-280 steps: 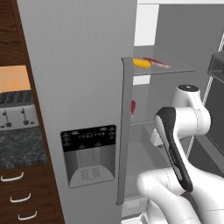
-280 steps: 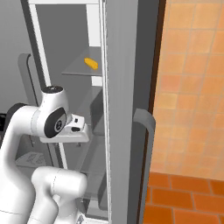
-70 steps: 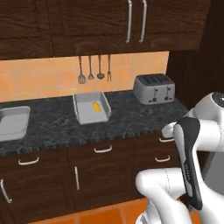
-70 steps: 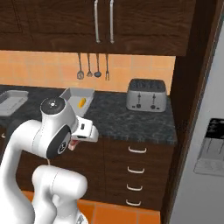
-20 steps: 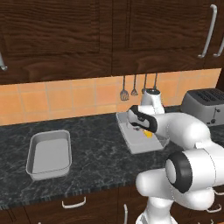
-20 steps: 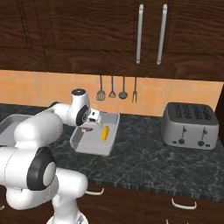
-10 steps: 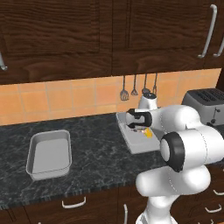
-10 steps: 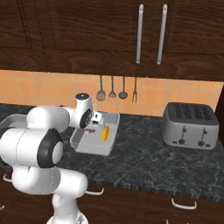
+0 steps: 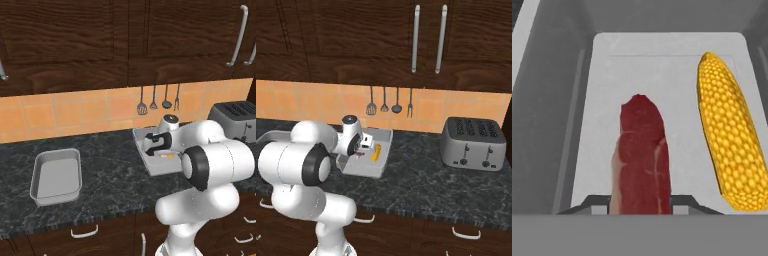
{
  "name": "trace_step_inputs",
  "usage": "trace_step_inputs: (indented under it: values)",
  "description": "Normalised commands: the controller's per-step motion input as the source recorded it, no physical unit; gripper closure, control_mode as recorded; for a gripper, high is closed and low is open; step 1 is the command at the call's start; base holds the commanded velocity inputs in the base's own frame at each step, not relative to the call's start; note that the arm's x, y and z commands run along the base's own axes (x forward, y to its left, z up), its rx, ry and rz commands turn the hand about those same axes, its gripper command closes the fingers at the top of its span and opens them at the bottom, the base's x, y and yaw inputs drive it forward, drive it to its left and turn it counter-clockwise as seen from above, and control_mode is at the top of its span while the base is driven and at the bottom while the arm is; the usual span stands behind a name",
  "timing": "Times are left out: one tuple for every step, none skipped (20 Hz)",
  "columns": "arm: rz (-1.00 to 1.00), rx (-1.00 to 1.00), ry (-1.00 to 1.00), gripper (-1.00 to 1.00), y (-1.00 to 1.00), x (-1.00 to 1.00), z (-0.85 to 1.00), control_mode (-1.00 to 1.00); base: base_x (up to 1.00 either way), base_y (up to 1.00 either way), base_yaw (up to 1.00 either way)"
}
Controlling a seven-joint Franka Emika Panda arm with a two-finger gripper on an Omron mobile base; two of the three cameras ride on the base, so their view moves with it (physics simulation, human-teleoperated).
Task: Place one corn and one steak in each tupperware on the nearby counter, to pack two identical lunches.
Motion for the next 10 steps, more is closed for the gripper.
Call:
trace_step_inputs:
  values:
    - [0.01, 0.00, 0.00, 1.00, 0.00, 0.45, 0.00, -1.00, 0.00, 0.00, 0.00]
    - [0.01, 0.00, 0.00, 1.00, 0.00, 0.41, 0.00, -1.00, 0.00, 0.00, 0.00]
    - [0.01, 0.00, 0.00, 1.00, 0.00, 0.39, 0.00, -1.00, 0.00, 0.00, 0.00]
    - [0.00, 0.00, 0.00, 1.00, 0.00, 0.36, 0.00, -1.00, 0.00, 0.00, 0.00]
    - [0.00, 0.00, 0.00, 1.00, 0.00, 0.31, 0.00, -1.00, 0.00, 0.00, 0.00]
    - [0.00, 0.00, 0.00, -1.00, 0.00, 0.29, 0.00, -1.00, 0.00, 0.00, 0.00]
    - [0.00, 0.00, 0.00, -1.00, 0.00, 0.29, 0.00, -1.00, 0.00, 0.00, 0.00]
    - [0.00, 0.00, 0.00, -1.00, 0.00, 0.26, 0.00, -1.00, 0.00, 0.00, 0.00]
    - [0.00, 0.00, 0.00, -1.00, 0.00, 0.18, 0.00, -1.00, 0.00, 0.00, 0.00]
    - [0.00, 0.00, 0.00, -1.00, 0.00, 0.13, 0.00, -1.00, 0.00, 0.00, 0.00]
